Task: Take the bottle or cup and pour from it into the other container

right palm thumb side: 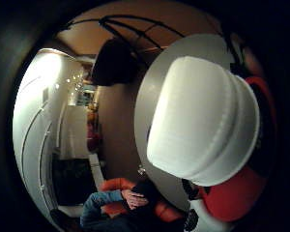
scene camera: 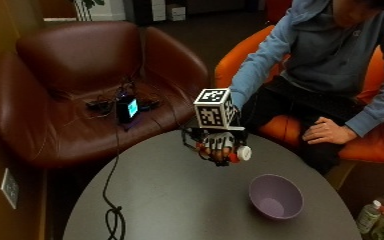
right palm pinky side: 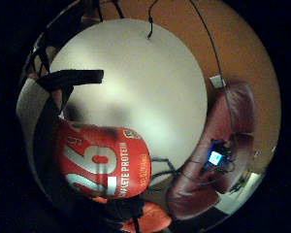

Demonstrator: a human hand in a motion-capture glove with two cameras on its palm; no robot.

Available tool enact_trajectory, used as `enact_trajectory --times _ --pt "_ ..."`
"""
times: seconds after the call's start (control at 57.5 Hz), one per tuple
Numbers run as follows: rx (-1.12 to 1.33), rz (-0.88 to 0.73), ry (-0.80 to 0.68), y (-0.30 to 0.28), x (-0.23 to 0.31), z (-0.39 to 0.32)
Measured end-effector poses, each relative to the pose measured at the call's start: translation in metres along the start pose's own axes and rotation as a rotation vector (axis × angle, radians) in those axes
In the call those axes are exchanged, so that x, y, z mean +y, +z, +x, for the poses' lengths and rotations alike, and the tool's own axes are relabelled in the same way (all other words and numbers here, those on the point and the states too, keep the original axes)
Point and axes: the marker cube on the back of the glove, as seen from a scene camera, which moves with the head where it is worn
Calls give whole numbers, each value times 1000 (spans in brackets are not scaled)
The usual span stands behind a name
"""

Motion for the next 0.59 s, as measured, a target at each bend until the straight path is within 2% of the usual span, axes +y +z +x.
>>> enact_trajectory --times 0.296,0.592 --pt "425 -111 -82 11 -9 -42" --pt "703 -218 -142 29 -12 -74"
